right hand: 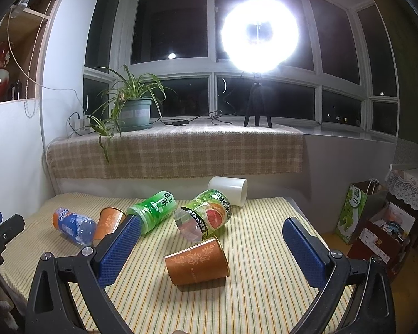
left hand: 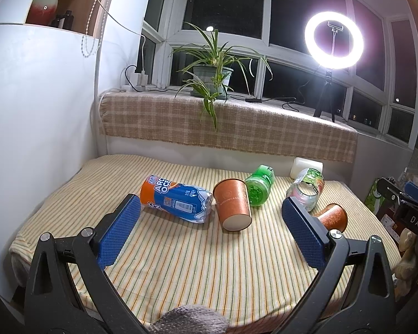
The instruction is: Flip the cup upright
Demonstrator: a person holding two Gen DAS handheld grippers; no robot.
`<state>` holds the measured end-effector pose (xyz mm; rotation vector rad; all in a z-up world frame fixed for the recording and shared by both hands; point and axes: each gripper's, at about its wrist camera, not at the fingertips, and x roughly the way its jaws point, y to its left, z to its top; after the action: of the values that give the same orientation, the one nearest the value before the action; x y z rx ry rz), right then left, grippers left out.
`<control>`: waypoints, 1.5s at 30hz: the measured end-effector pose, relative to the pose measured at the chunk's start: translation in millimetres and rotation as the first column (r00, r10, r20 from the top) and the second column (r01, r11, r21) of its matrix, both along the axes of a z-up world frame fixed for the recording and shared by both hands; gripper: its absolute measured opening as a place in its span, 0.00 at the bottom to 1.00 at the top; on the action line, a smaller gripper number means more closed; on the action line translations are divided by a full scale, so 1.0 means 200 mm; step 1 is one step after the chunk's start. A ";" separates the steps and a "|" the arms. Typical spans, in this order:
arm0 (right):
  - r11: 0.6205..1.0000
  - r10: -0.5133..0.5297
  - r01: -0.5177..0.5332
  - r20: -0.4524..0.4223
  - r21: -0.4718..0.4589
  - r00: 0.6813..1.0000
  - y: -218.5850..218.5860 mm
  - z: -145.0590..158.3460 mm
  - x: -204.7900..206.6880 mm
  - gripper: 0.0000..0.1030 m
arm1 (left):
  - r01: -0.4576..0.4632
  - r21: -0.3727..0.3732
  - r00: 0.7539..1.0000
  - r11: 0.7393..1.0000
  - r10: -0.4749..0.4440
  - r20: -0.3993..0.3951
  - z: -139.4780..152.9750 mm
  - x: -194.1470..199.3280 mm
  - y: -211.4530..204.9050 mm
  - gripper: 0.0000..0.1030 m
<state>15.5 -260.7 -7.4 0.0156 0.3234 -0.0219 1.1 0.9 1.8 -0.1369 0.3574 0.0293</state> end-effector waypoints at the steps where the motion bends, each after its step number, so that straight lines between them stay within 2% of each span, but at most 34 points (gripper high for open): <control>1: 1.000 0.000 0.000 0.001 -0.002 1.000 0.00 0.00 0.00 1.00 | 0.000 0.002 1.000 1.000 0.000 0.001 0.00 0.00 0.00 1.00; 45: 1.000 0.022 -0.022 -0.018 0.001 1.000 -0.01 -0.01 0.04 1.00 | 0.000 0.011 1.000 1.000 0.000 -0.007 -0.01 0.00 -0.01 1.00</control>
<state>24.5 -262.2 -9.3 0.0128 0.3414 -0.0005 0.8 -1.5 0.4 -0.1260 0.3642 0.0314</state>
